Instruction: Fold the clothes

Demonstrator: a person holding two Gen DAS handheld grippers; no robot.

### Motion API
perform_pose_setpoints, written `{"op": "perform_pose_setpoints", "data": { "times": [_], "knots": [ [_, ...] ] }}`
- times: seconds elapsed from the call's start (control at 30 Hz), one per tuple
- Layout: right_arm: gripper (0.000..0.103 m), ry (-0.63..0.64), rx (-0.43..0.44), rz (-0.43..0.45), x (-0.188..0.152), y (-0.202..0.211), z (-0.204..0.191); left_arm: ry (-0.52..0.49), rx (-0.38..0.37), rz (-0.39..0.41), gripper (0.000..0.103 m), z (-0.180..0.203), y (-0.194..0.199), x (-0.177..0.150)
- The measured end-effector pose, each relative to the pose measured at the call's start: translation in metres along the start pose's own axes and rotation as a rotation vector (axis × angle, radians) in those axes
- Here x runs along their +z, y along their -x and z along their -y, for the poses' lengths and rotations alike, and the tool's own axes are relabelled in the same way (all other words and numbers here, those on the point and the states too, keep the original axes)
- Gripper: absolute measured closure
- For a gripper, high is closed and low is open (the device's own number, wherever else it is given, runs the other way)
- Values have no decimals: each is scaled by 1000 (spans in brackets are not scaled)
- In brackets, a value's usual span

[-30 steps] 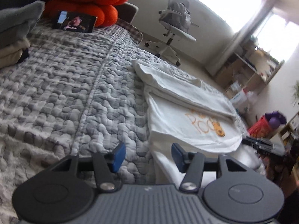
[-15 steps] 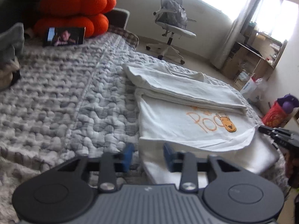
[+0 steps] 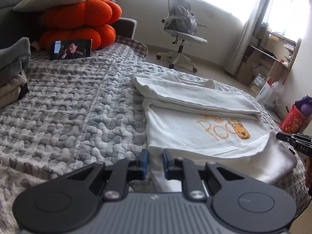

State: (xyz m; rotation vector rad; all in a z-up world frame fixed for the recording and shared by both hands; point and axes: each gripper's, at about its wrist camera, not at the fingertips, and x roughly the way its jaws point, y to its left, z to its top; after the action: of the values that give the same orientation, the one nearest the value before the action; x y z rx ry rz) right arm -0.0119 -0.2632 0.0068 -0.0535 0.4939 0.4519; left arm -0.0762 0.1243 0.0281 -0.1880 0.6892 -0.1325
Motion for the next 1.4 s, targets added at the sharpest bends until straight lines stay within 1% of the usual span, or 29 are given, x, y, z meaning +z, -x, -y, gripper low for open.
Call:
{"op": "perform_pose_setpoints", "data": {
  "times": [0.1, 0.17, 0.23, 0.3, 0.37, 0.57, 0.6, 0.63, 0.67, 0.7, 0.77, 0.83, 0.9, 0.93, 1.07, 1.2, 1.4],
  "knots": [
    [82, -5, 9, -15, -2, -2, -1, 6, -9, -13, 86, -1, 0, -1],
    [76, -5, 7, -21, -3, -3, -2, 22, -20, -24, 82, -3, 1, -1],
    [66, -10, 8, -20, -3, -2, -3, 52, -26, -39, 62, -6, 1, -1],
    [61, -7, 4, -18, -3, -2, -4, 77, -39, -48, 61, -10, 2, -2],
    [61, 2, -2, -16, -2, -1, -4, 83, -52, -41, 61, -11, 5, -3],
    [61, -14, -28, -24, 1, -8, 1, 87, -53, -36, 60, -14, 2, -4],
    [65, -12, -29, -26, 1, -10, 1, 84, -56, -32, 60, -13, 2, -3],
    [82, -2, -36, -29, 1, -10, -1, 81, -59, -29, 60, -12, 1, -3],
    [91, 15, -51, -34, 0, -11, -4, 77, -62, -27, 61, -11, 0, -2],
    [94, 22, -61, -35, -1, -11, -6, 68, -66, -27, 62, -9, -1, -2],
    [96, 26, -71, -32, -4, -11, -7, 48, -70, -29, 64, -5, -4, -2],
    [99, 31, -84, -20, -5, -9, -8, 29, -43, -29, 79, -1, -6, -3],
    [99, 33, -102, 3, -5, -4, -9, 13, -13, -16, 90, 1, -6, -2],
    [99, 33, -110, 16, -4, -1, -9, 9, -14, -4, 93, 1, -4, -2],
    [99, 53, -134, 56, -3, 9, -14, -8, -2, 35, 95, 5, 4, -1],
    [99, 57, -161, 91, -3, 16, -18, 8, -10, 54, 95, 7, 7, 5],
    [99, 24, -201, 120, 1, 11, -16, 23, 1, 85, 95, 10, -2, 19]
  ]
}}
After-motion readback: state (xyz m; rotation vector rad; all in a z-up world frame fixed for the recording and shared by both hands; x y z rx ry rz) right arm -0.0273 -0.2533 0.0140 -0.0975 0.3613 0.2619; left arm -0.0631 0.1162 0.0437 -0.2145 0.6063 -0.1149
